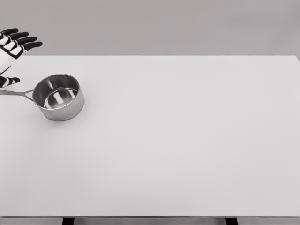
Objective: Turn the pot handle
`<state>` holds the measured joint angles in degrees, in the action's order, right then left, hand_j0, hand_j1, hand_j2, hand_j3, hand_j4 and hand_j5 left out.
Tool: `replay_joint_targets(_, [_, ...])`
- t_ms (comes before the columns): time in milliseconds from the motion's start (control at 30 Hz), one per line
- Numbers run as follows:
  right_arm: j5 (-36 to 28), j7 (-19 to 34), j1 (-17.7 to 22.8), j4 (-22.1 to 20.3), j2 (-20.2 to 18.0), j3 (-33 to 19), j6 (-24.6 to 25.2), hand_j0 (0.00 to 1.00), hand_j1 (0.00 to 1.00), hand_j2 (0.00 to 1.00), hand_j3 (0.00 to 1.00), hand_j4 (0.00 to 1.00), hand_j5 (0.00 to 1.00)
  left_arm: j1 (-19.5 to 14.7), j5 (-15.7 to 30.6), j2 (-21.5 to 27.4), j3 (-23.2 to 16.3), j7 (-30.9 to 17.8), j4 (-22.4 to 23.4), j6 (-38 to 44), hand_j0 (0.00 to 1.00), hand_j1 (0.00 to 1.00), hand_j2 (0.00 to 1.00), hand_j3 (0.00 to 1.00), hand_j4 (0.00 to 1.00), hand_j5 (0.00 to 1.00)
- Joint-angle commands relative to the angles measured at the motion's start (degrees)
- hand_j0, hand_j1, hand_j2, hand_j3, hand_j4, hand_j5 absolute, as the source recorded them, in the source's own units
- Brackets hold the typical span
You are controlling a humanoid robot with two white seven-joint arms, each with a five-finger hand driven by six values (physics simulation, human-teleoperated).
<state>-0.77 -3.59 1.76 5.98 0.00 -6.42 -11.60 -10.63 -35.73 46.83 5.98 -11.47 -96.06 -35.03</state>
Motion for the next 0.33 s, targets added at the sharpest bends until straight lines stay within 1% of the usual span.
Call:
replay_joint_targets(0, [0.0,0.0,0.0,0.0,0.0,0.0,0.0,1.0,1.0,1.0,1.0,1.0,1.0,-0.1,0.3,-1.4,-2.2,-1.9,-0.1,0.0,1.0,1.0,1.0,1.0,1.0,1.0])
replay_joint_targets(167, [0.0,0.1,0.0,0.0,0.0,0.0,0.0,1.0,1.0,1.0,1.0,1.0,1.0,-1.5,-0.1,-1.8,-2.8,-3.4,0.0,0.0,1.0,1.0,1.0,1.0,1.0,1.0])
replay_joint_targets(233, [0.0,0.1,0.0,0.0,0.0,0.0,0.0,1.0,1.0,1.0,1.0,1.0,1.0,-3.5,-0.1,-2.1,-5.0,-3.6,0.1,0.0,1.0,1.0,1.0,1.0,1.0,1.0])
replay_joint_targets(300, [0.0,0.0,0.0,0.0,0.0,0.0,0.0,1.0,1.0,1.0,1.0,1.0,1.0,-3.7,-0.1,-2.0,-5.1,-3.6,0.1,0.0,1.0,1.0,1.0,1.0,1.0,1.0])
